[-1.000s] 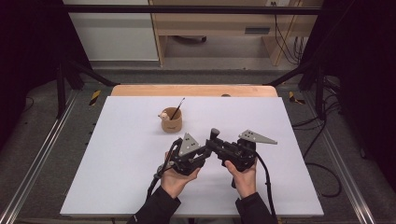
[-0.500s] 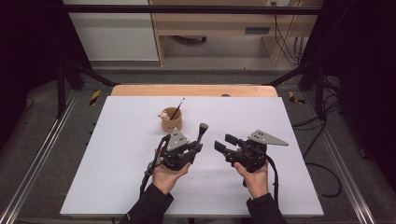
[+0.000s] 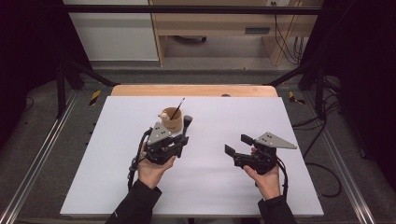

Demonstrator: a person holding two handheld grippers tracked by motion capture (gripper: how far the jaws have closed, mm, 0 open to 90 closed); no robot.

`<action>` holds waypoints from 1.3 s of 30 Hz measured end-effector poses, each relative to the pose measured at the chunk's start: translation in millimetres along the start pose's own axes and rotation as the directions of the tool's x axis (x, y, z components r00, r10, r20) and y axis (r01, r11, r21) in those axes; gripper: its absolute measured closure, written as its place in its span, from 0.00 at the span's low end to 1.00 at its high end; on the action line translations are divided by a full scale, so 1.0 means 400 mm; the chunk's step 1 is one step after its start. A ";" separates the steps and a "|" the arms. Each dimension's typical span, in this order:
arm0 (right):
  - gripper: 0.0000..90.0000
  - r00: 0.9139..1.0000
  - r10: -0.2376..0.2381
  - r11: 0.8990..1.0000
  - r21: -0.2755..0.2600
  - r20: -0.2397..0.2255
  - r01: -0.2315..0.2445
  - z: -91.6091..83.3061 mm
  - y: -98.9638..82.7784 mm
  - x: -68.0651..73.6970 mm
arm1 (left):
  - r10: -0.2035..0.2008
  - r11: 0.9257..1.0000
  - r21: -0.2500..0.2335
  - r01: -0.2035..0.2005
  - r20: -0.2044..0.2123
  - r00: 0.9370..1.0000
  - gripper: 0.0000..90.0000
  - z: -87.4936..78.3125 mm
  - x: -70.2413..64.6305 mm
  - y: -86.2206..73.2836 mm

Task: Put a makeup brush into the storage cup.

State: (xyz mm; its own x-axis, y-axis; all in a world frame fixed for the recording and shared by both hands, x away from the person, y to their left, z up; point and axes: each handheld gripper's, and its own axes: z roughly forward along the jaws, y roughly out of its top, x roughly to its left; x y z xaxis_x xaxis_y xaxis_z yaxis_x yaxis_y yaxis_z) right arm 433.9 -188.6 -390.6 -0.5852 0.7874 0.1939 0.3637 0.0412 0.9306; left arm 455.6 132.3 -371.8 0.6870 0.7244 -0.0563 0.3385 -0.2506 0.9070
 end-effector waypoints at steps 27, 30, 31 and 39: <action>0.06 0.994 -0.079 0.995 0.064 0.070 0.074 -0.050 -0.032 -0.047 | -0.012 0.999 -0.032 0.010 -0.090 0.996 0.87 -0.047 0.103 0.051; 0.05 0.994 -0.084 0.995 0.065 0.077 0.079 -0.054 -0.034 -0.051 | -0.016 0.999 -0.037 0.013 -0.088 0.996 0.87 -0.045 0.106 0.058; 0.05 0.994 -0.084 0.995 0.065 0.076 0.079 -0.055 -0.035 -0.052 | -0.013 0.999 -0.035 0.010 -0.087 0.996 0.87 -0.044 0.108 0.061; 0.05 0.992 -0.090 0.993 0.080 0.083 0.083 -0.062 -0.046 -0.064 | -0.014 0.999 -0.050 0.010 -0.093 0.996 0.87 -0.039 0.121 0.077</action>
State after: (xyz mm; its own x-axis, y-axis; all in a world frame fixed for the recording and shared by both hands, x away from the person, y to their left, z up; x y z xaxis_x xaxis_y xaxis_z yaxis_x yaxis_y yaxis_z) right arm 424.2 -224.6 -405.1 -0.5530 0.8291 0.0829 0.3709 0.1558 0.9155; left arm 489.2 169.5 -340.1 0.6190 0.7848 -0.0299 0.3124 -0.2112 0.9262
